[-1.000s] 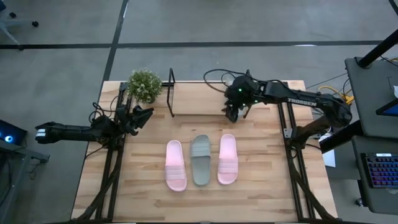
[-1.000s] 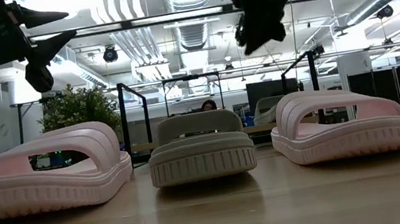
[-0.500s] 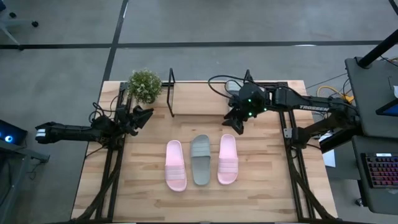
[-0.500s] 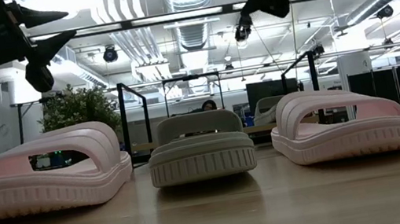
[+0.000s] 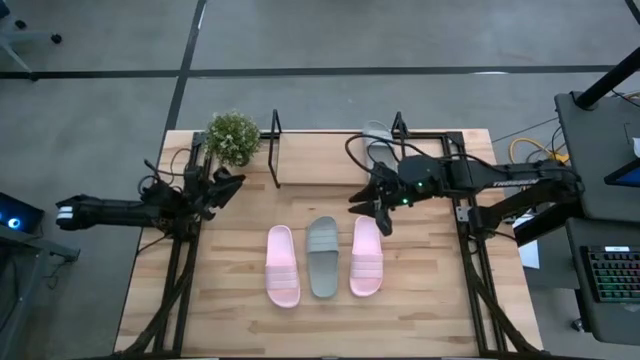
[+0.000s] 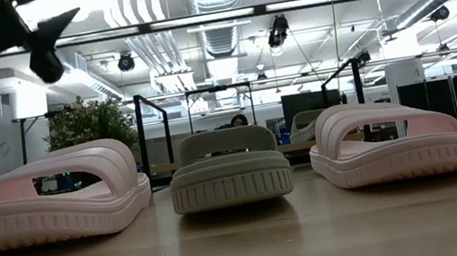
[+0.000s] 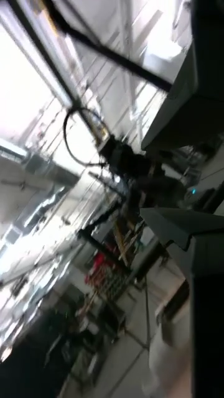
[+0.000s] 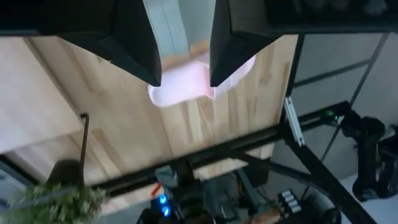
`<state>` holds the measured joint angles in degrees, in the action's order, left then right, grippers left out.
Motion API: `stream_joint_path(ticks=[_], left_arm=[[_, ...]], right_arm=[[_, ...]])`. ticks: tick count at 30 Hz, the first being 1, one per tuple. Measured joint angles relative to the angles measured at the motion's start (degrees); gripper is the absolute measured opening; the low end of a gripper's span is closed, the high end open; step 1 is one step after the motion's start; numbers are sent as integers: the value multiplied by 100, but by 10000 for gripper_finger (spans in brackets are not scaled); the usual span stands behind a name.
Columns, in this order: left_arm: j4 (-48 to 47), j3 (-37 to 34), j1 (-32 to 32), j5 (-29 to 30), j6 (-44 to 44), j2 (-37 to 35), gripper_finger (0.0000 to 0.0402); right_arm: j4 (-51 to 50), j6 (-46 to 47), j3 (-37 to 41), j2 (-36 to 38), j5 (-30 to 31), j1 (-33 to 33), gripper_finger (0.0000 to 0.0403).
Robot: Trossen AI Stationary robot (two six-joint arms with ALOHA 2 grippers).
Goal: Pick and place slides into the shelf
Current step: Put the gray slipper on the shelf
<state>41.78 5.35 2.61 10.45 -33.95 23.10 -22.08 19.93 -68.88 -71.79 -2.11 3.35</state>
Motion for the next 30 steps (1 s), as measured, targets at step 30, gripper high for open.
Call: stream_joint_path(ticks=[30], left_arm=[[-473,2173,-36,-1027,1416,2538,144]], right_arm=[[729,52,993,1398,2792,1290,13]])
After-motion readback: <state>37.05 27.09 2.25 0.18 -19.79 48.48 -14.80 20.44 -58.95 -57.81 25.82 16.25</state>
